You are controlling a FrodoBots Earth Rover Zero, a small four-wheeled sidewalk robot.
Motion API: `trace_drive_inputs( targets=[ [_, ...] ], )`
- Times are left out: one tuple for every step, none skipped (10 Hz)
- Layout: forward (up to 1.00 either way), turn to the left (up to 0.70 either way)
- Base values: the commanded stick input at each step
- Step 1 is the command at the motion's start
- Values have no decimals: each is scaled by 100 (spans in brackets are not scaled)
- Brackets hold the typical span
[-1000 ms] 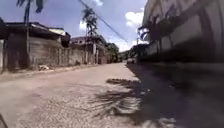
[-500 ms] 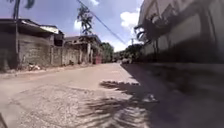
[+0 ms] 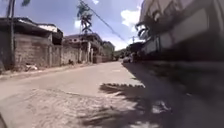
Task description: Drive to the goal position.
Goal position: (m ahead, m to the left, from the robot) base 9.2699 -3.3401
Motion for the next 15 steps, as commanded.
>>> trace_drive_inputs(
  targets=[
    [70,0],
    [70,0],
    [70,0],
    [70,0],
    [70,0],
    [70,0],
    [70,0],
    [70,0],
    [70,0],
    [70,0],
    [70,-5],
    [70,-25],
    [70,-31],
    [70,-32],
    [70,-31]
  ],
)
